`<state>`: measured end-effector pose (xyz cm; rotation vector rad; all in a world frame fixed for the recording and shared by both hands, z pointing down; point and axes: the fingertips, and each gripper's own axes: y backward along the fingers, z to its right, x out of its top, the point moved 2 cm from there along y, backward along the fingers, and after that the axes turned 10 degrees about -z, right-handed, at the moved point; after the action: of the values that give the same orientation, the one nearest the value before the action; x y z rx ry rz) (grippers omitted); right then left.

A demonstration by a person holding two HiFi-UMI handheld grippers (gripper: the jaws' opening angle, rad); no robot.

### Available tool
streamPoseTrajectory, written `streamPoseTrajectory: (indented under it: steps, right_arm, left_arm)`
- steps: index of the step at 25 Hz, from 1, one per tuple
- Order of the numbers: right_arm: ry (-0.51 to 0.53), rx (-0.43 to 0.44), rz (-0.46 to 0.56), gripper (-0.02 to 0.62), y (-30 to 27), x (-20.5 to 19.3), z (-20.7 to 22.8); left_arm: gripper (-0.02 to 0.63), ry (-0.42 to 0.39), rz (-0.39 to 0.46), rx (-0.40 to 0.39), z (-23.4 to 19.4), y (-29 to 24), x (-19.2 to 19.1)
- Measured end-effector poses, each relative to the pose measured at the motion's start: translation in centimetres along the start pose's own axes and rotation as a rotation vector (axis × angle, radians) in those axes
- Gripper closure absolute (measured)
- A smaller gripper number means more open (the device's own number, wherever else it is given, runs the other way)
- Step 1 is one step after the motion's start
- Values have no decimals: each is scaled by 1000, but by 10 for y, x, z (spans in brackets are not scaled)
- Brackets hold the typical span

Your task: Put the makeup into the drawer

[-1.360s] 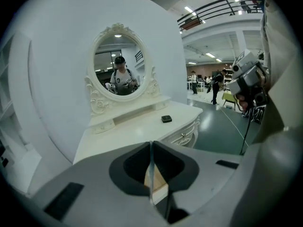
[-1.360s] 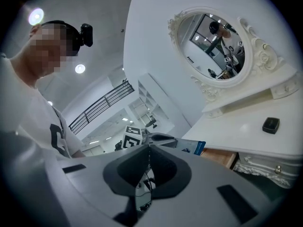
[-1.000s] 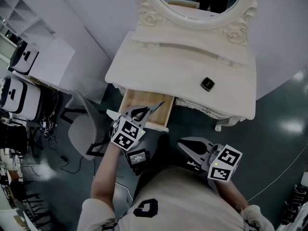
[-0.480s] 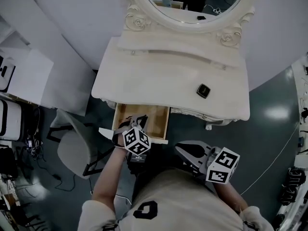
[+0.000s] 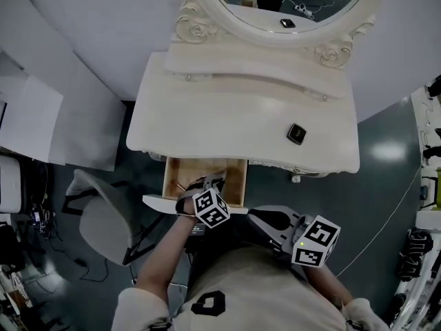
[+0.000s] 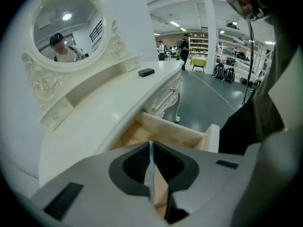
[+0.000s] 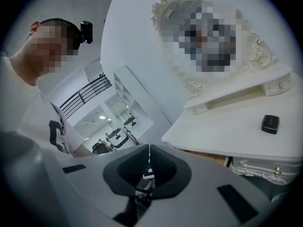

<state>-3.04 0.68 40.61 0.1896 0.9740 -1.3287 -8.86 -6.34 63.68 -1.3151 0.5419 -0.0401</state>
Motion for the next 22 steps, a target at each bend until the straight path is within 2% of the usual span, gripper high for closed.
streamPoseTrajectory:
  steps: [3,5,10,15,20,22]
  right_arm:
    - [-1,-4,-4,568,-6,3,2]
    - [-8,-4,-4,568,-8,4,5]
    - [-16,-18,2,568,-7,6,11]
    - [-44,-38,16,568,-1,3,17]
    - [-55,-38,18,568,0,0,18]
    - [-56,-34,14,568,0,-1,18]
  left_arm:
    - [537,38,-4,-121,17,-7,-1]
    - [537,55,-17,-172,26,-13,-4]
    - [537,110,-72,-228,22,-32,-15]
    - [535,200,-109,-192,-7,-49,-22]
    - [531,190,-121,-88,-34,-59,-21]
    - [499,188,-123,-58,-41,-62,-20]
